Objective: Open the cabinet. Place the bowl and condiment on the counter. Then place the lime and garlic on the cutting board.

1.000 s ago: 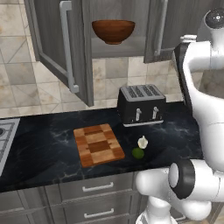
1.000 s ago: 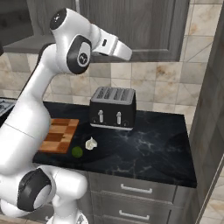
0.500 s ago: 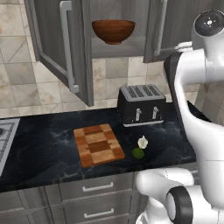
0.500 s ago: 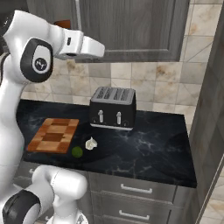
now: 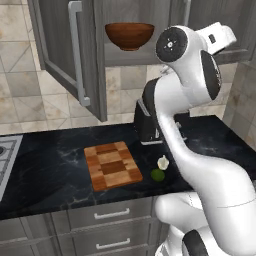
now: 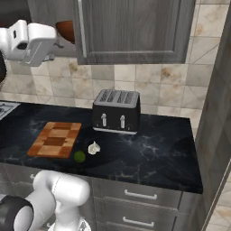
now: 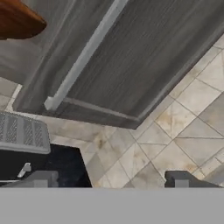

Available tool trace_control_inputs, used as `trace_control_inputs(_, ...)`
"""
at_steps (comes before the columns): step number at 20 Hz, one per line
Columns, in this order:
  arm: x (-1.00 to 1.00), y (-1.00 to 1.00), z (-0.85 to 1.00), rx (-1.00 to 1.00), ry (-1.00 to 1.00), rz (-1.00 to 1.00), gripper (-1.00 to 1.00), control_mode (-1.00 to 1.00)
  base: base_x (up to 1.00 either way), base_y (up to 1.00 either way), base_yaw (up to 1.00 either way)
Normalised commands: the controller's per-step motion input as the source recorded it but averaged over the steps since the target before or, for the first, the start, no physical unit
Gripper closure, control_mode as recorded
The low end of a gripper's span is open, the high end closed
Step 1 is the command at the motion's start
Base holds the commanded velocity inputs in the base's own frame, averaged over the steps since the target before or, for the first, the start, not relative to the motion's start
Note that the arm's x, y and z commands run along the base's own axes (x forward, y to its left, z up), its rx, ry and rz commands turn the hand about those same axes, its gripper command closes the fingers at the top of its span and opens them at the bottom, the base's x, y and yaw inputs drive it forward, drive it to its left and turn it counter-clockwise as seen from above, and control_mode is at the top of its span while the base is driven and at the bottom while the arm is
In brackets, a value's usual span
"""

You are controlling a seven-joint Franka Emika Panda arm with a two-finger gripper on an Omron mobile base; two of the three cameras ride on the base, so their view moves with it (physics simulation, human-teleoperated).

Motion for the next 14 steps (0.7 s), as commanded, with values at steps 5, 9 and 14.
trace_control_inputs(5, 0.9, 0.94, 0.0, -0.23, 0.19, 0.04, -1.0, -1.0, 0.0, 0.0, 0.0)
trace_control_inputs(9, 1.0, 0.63, 0.0, -0.22, 0.26, 0.02, -1.0, -1.0, 0.0, 0.0, 0.0)
trace_control_inputs(14, 1.0, 0.33, 0.15, -0.14, 0.26, 0.0, -1.0, -1.0, 0.0, 0.0, 0.0)
